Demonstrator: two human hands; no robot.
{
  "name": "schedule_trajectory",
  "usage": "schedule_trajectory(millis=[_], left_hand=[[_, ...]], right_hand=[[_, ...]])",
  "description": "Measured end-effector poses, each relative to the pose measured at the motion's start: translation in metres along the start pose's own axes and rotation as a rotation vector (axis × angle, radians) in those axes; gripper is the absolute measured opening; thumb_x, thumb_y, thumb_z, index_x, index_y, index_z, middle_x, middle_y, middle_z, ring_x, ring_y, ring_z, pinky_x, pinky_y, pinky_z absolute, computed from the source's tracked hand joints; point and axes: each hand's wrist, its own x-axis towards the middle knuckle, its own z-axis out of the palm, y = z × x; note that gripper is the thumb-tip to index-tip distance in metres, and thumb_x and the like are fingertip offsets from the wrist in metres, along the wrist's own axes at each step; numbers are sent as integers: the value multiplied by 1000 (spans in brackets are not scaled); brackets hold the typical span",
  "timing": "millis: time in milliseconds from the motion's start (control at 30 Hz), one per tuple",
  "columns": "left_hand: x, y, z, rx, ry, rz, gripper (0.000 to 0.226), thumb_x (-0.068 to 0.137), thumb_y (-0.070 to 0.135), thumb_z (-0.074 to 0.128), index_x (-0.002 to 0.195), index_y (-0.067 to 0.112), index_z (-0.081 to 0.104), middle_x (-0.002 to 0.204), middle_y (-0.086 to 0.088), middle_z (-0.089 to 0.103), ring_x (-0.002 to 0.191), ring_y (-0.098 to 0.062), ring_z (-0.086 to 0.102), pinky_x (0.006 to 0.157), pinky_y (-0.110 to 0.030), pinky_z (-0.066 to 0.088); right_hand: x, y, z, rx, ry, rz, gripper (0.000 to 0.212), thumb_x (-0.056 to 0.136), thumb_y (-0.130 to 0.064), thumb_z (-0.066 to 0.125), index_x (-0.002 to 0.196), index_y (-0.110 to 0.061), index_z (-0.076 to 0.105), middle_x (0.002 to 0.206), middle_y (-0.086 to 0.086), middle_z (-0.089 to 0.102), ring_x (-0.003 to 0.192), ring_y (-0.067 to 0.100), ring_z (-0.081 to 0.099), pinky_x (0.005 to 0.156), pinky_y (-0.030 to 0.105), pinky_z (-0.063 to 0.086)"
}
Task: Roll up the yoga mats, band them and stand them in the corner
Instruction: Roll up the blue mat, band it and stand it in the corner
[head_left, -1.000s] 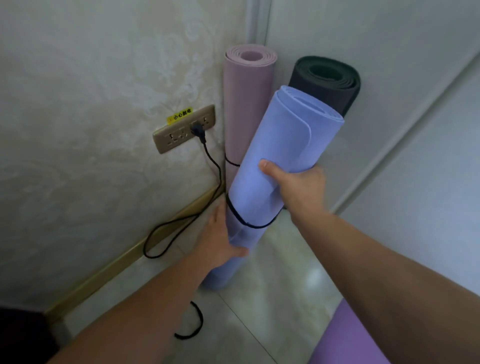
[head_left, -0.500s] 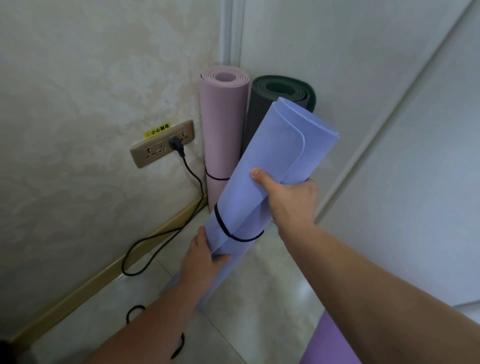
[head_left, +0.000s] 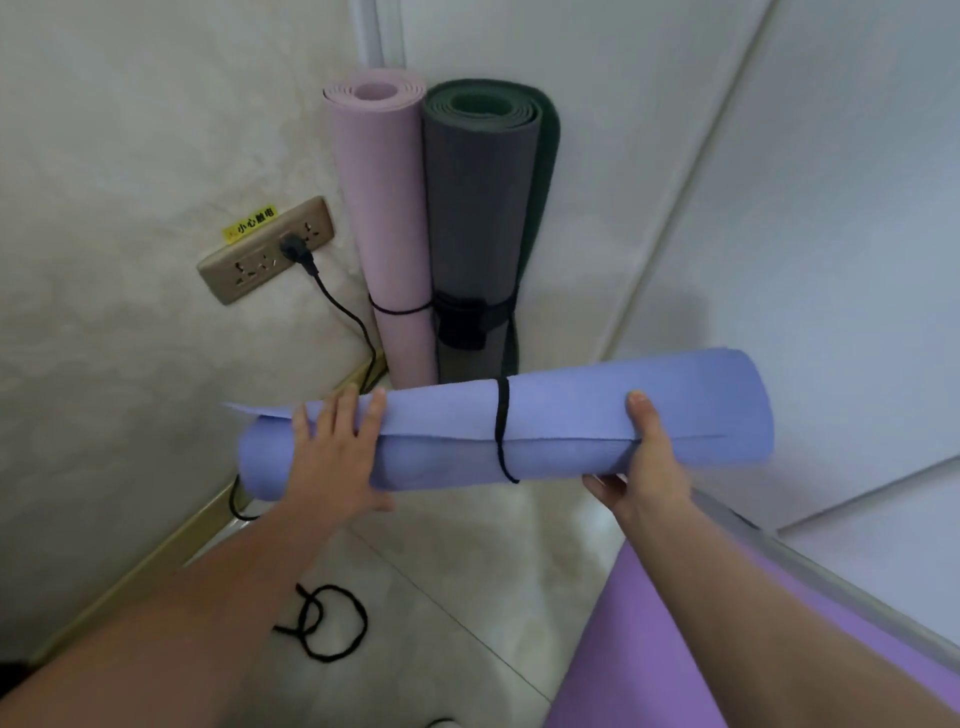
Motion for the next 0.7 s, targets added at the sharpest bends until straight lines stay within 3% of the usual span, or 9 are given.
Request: schedule_trajectory(millis=[100,233,333,400,467,500,567,633,700], left_hand=[[10,12,-16,119,59,110,128,27,53,93,136,11,41,122,-23,59,107,-40,59,97,-68,36],[17,30,-44,235,115,325,96,39,48,84,120,12,47,108,-16,60,90,-34,58,84,-50,36],[20,49,-66,399,187,479,77,48,39,80,116,10,57,104,-17,58,87,-33,53,80,-47,34],[20,68,-76,524,253,599,51,61,25,71,109,8,63,98,-18,59,87,-33,50,79,-47,34],[19,87,-85,603,287,664,27,81,12,49,101,10,68,92,-17,64,85,-33,56,79,-47,42],[19,97,-91,598,310,681,37,90,6,34,97,11,71,89,-16,66,83,-32,60,80,-47,45],[18,120,-104,591,360,714,58,96,-3,18,92,12,73,86,-15,69,80,-31,64,83,-49,43],[15,143,-114,580,411,769,44,95,3,30,92,13,73,87,-12,71,82,-30,65,87,-49,38],[15,158,-123,613,454,867,23,89,13,46,95,12,69,90,-13,72,85,-31,64,91,-49,36]], right_hand=[[16,7,-44,93,16,108,64,69,-48,87,118,-18,60,107,3,70,90,25,70,71,42,61],[37,29,-93,121,4,313,60,78,-57,75,117,-16,56,100,8,62,82,26,61,68,41,52],[46,39,-112,-303,56,335,55,95,-54,59,126,-10,47,107,13,54,89,37,56,77,50,50],[43,42,-107,-957,47,19,58,95,-45,62,128,0,49,126,18,56,112,40,55,96,50,47],[30,41,-87,-1301,-138,-496,76,84,-33,74,147,-7,40,147,14,43,132,34,45,104,40,42],[20,40,-74,-1321,-332,-665,91,77,-31,77,154,-13,32,154,5,34,140,28,38,108,35,37],[3,43,-47,-1305,-630,-778,112,60,-44,74,156,-20,22,157,-10,21,148,16,26,114,24,26],[-2,47,-34,-1230,-634,-833,121,50,-60,66,156,-18,26,156,-10,28,146,11,27,119,27,23],[-1,42,-27,-1184,-444,-1090,101,57,-59,63,148,-21,41,141,-7,49,131,12,41,111,36,38]])
